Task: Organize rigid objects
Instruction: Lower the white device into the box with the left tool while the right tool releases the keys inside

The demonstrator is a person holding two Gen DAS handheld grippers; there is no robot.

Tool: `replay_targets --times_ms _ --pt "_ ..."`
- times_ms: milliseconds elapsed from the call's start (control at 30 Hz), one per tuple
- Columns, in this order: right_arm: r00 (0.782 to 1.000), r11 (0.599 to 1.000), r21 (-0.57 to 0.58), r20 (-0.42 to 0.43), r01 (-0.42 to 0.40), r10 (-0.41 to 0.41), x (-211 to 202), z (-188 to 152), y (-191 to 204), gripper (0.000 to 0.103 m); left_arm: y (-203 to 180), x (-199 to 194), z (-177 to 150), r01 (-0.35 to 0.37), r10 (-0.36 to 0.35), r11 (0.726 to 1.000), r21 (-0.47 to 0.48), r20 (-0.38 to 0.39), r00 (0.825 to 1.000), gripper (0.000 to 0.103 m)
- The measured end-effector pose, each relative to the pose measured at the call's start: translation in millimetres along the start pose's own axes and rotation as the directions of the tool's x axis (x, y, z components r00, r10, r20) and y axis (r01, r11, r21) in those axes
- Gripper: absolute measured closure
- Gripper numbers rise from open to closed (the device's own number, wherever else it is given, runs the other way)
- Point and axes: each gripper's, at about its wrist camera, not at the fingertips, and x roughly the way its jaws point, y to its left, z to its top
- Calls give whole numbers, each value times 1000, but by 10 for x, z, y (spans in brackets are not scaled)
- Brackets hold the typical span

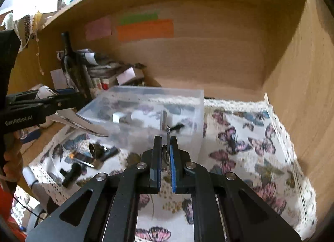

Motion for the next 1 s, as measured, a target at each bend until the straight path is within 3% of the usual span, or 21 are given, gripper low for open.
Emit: replay_targets --times_ms 433,800,1000 --pt "994 999 -35 104 -14 18 57 500 -2 97 105 -88 526 -6 7 1000 -6 70 998 62" --pt "1000 1000 -23 6 17 -17 514 545 -175 97 47 629 657 67 -67 998 14 9 998 62" --pt "997 998 -51 -60 46 -49 742 509 -189 97 -78 1123 526 45 -43 998 32 -65 997 62"
